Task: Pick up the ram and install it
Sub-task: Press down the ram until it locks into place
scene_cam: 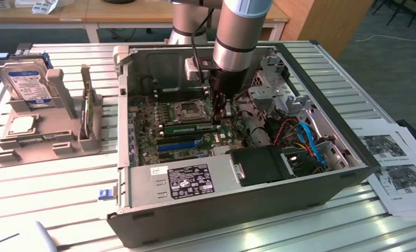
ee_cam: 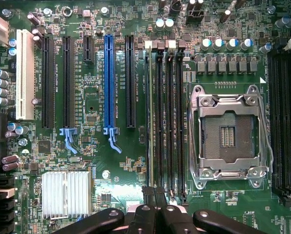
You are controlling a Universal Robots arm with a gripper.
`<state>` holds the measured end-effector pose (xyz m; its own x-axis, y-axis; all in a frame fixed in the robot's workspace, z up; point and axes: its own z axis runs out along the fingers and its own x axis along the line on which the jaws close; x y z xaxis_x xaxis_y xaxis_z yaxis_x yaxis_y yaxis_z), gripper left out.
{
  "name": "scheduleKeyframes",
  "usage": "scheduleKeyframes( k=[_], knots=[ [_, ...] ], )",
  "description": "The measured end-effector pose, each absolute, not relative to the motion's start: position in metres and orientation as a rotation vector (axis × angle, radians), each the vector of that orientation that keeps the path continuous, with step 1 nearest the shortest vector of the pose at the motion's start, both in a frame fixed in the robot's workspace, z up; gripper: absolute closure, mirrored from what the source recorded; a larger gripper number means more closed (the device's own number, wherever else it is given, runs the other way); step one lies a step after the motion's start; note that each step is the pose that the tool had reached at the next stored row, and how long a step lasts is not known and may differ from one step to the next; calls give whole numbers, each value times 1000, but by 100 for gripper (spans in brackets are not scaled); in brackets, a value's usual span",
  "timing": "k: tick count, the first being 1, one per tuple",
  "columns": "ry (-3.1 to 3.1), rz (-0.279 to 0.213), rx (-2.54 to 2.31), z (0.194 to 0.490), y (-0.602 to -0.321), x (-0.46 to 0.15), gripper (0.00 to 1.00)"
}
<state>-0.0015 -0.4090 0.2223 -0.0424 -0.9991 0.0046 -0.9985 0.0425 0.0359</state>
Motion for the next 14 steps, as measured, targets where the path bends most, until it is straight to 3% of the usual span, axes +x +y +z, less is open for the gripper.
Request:
scheduleKeyframes(
  k=[14],
  knots=[
    [-2247,-36,2153,231,-409,-1,90]
  ],
)
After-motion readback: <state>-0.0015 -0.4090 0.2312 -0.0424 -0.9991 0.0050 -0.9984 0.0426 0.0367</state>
